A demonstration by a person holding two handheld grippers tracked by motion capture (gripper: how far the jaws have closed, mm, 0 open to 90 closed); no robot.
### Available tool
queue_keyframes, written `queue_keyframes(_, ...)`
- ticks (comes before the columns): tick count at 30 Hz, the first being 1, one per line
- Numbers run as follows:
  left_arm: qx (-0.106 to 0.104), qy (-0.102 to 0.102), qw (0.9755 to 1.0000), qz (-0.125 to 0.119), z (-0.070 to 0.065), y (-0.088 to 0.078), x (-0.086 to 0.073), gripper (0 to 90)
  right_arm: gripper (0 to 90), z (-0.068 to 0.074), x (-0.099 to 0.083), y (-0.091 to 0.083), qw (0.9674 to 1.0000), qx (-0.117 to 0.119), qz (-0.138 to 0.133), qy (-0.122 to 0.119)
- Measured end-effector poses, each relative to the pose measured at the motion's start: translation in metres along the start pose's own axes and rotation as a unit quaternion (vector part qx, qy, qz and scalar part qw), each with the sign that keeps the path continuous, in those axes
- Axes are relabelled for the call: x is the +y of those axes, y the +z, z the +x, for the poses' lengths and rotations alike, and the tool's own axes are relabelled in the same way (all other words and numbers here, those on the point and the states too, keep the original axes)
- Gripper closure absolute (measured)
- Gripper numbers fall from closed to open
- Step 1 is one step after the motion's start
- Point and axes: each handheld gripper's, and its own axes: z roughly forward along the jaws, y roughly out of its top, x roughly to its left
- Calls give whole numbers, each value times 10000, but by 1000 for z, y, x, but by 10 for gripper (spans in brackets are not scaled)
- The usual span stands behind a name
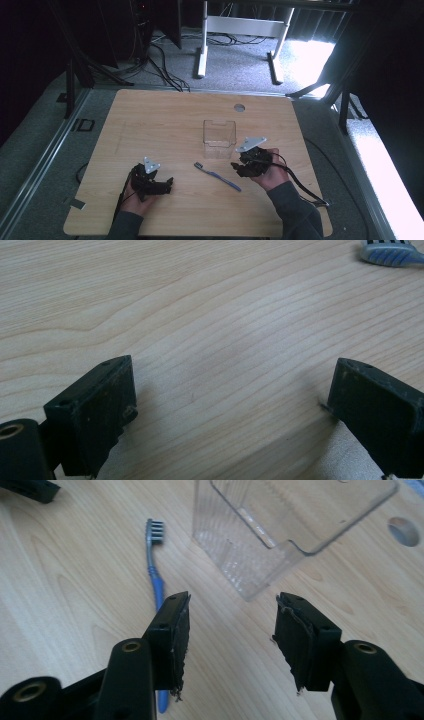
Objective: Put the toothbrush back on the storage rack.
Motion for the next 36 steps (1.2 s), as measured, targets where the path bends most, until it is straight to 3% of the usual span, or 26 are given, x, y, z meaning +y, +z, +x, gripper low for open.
queue_keyframes(19,4,5,10000,2,0,0,0,55,490,1,15,19,9980,197,575,-190)
queue_keyframes(36,5,7,10000,3,0,0,0,54,505,4,21,34,9920,371,1146,-383)
